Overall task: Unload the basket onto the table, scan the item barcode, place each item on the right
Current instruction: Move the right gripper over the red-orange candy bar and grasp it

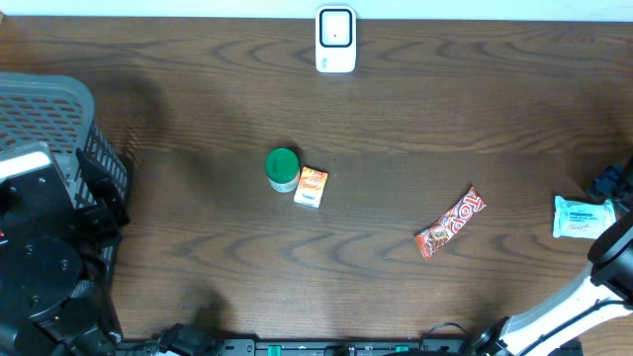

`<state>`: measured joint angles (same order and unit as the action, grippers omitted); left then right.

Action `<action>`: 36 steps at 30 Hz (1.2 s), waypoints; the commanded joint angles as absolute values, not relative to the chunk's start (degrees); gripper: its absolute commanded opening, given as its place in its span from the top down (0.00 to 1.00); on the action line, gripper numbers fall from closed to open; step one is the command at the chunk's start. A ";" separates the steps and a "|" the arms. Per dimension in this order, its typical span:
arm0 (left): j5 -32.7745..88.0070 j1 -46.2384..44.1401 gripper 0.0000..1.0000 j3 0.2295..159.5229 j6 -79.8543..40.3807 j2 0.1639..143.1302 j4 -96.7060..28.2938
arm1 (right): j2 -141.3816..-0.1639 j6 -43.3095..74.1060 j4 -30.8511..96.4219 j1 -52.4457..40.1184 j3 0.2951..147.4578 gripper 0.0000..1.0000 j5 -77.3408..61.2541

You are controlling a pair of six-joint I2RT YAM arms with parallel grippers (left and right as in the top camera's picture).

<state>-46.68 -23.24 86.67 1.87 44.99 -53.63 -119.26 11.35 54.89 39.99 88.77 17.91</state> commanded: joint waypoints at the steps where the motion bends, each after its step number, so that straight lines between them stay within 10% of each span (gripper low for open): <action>1: -47.18 -23.05 0.16 86.46 1.61 45.12 -53.58 | -119.55 10.57 58.92 39.09 95.50 0.01 10.07; 18: -47.20 -23.05 0.16 86.46 1.61 45.12 -53.58 | -112.07 10.35 88.58 13.45 116.44 0.01 -10.81; 36: -47.18 -23.05 0.16 86.46 1.61 45.12 -53.58 | -111.48 43.03 79.99 -14.70 84.16 0.01 -0.78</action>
